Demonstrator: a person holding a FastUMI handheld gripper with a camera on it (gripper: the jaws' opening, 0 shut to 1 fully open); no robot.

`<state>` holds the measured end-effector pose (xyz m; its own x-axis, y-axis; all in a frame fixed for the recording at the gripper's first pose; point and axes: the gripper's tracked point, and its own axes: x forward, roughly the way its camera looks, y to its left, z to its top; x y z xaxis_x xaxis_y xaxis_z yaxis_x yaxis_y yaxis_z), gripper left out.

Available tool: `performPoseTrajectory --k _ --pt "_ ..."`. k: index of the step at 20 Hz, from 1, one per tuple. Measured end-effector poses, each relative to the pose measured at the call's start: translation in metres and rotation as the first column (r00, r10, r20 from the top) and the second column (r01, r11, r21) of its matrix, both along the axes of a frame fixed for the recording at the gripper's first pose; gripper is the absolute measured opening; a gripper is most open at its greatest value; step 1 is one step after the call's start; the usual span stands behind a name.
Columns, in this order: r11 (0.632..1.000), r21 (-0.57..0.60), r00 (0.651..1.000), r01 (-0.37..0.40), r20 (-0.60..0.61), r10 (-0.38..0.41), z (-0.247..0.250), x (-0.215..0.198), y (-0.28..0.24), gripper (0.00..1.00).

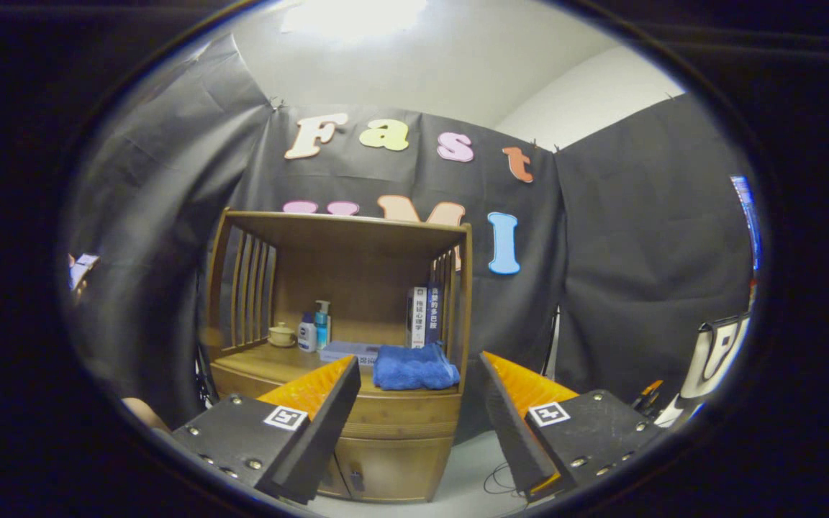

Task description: Pull open the drawer, take out the items inside it, and place them on the countertop above the cabinet.

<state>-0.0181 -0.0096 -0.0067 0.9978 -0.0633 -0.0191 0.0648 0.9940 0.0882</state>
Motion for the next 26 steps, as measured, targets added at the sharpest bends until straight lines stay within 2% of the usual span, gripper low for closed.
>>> performPoseTrajectory --k 16,26 --pt "0.99 0.075 0.988 -0.118 -0.087 0.124 -0.051 0.027 0.067 0.96" --pt "0.974 0.077 0.958 -0.214 -0.177 0.225 -0.099 0.048 0.121 0.97"
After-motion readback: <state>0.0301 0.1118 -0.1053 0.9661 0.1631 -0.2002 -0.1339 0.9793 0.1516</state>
